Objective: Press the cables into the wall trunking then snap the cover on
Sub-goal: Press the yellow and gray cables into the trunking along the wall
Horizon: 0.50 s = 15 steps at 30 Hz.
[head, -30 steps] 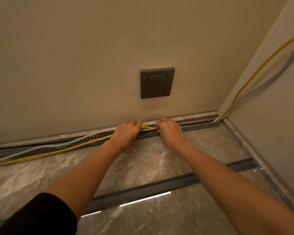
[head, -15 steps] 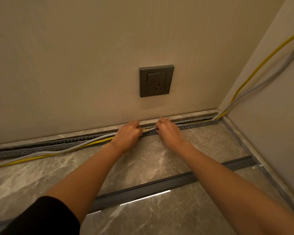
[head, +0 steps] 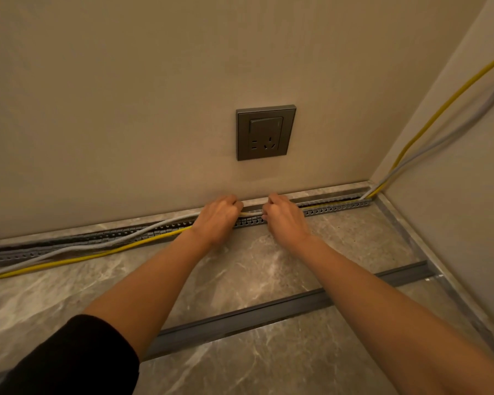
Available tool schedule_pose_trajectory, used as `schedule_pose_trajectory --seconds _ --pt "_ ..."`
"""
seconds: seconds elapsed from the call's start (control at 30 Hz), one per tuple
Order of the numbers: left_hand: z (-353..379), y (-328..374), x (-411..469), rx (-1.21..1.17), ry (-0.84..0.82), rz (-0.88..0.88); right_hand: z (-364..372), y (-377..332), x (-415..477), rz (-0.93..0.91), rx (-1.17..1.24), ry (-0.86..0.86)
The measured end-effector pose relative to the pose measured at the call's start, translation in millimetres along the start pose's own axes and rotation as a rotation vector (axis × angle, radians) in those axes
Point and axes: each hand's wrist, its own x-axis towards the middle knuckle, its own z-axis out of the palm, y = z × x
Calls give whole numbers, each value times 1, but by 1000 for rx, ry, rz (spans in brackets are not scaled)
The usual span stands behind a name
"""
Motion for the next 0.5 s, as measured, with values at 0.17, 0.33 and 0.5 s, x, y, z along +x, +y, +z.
schedule_pose_trajectory --seconds 0.17,0.33,0.5 --pt "0 6 0 -12 -4 -61 -3 -4 -3 4 -16 -19" --pt "4 5 -5 -41 -17 -63 -5 -6 -5 32 -18 -32" --pt "22 0 -19 -253 166 36 -6 -9 -11 -56 -160 -10"
